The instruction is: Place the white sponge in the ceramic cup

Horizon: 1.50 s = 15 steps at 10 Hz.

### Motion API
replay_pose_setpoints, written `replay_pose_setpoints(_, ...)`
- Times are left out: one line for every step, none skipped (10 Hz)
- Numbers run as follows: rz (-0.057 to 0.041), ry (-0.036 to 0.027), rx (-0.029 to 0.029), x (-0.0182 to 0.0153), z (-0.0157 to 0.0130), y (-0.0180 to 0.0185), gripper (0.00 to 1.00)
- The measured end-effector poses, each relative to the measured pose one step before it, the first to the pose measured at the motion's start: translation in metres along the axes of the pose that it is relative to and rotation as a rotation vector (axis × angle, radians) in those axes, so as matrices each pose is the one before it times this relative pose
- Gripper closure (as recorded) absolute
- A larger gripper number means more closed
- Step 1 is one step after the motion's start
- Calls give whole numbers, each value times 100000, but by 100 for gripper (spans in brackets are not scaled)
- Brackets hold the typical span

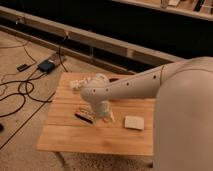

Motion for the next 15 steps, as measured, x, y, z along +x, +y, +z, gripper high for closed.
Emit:
replay_pose_setpoints(-10305, 3687, 4226, 702, 51, -667, 35)
replay_pose_setpoints(-9155, 2957, 4154, 546, -130, -660, 35)
replay_pose_setpoints(-8519, 2652, 4616, 473, -109, -798, 35)
replay_pose_setpoints(-6206, 1460, 4209, 223, -167, -788, 35)
replay_pose_setpoints(-3518, 206, 3003, -92, -94, -501, 35)
replay_pose_setpoints(-3149, -827, 3505, -451, -85, -425, 35)
replay_pose_setpoints(-4571, -976, 4534, -713, -67, 2, 35)
replay_pose_setpoints(-3151, -543, 3427, -413, -78, -14, 35)
replay_pose_setpoints(-3846, 83, 4566, -161, 110, -114, 35)
replay_pose_setpoints(-3868, -27, 5747, -33, 210, -295, 35)
replay_pose_setpoints(-897, 19, 3677, 96, 126, -251, 35)
replay_pose_setpoints(-518, -105, 2215, 22, 44, -138, 35)
replay_pose_setpoints(182, 59, 62, 31, 27, -53, 35)
replay_pose_setpoints(152, 81, -13, 44, 37, -55, 35)
replay_pose_setpoints(107, 18, -22, 20, 11, -22, 35)
